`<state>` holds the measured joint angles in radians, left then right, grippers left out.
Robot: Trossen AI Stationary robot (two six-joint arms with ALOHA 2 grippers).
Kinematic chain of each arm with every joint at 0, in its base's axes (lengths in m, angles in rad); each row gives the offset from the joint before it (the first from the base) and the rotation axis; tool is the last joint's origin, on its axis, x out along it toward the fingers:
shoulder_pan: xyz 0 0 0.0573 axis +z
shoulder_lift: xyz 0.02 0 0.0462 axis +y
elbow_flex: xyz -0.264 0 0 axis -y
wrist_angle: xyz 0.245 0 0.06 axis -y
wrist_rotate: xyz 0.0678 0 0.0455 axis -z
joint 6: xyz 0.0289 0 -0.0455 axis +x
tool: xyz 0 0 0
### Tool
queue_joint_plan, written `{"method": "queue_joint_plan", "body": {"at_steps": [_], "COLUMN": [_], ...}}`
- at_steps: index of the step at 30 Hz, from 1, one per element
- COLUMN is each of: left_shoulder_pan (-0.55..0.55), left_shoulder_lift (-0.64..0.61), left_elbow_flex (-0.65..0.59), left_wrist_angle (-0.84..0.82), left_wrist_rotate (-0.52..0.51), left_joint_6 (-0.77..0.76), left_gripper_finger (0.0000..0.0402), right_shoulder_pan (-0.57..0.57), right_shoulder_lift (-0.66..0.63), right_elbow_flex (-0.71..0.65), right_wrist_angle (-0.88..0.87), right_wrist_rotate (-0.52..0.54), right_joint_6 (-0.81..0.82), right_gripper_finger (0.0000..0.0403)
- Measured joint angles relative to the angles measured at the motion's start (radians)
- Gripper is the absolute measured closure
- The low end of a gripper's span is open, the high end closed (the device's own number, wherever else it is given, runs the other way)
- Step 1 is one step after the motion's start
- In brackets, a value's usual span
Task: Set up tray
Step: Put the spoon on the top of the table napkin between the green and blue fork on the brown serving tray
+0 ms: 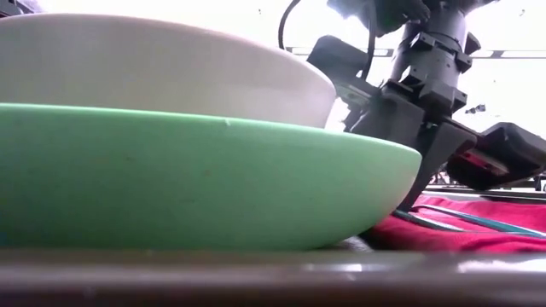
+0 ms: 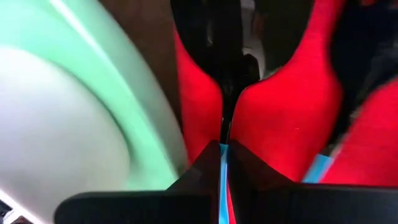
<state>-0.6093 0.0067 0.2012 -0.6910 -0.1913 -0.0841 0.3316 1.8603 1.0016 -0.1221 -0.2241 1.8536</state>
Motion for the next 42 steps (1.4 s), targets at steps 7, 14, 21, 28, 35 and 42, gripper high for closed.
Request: {"method": "queue_joint_plan", "body": {"at_steps": [7, 14, 21, 28, 35, 42], "left_shoulder_pan": [0.0, 0.0, 0.0, 0.0, 0.0, 0.0], "left_shoulder_lift": [0.0, 0.0, 0.0, 0.0, 0.0, 0.0], "left_elbow_flex": [0.0, 0.0, 0.0, 0.0, 0.0, 0.0], "left_wrist_angle": [0.0, 0.0, 0.001, 0.001, 0.001, 0.002], "left_wrist_rotate": [0.0, 0.0, 0.0, 0.0, 0.0, 0.0], "left_joint_6": [0.0, 0.0, 0.0, 0.0, -0.004, -0.004], "left_gripper_finger": [0.033, 0.033, 0.033, 0.033, 0.033, 0.033], "right_shoulder_pan": [0.0, 0.0, 0.0, 0.0, 0.0, 0.0], "right_shoulder_lift": [-0.037, -0.039, -0.039, -0.039, -0.039, -0.04], "right_elbow_flex": [-0.002, -0.003, -0.003, -0.003, -0.003, -0.003], "right_wrist_angle": [-0.097, -0.075, -0.073, -0.068, -0.068, -0.068], "right_wrist_rotate": [0.009, 0.024, 0.023, 0.016, 0.016, 0.016], "right_joint_6": [-0.009, -0.024, -0.04, -0.067, -0.081, -0.081], "right_gripper_finger": [0.0402, 0.0402, 0.0402, 0.0402, 0.0402, 0.0402]}}
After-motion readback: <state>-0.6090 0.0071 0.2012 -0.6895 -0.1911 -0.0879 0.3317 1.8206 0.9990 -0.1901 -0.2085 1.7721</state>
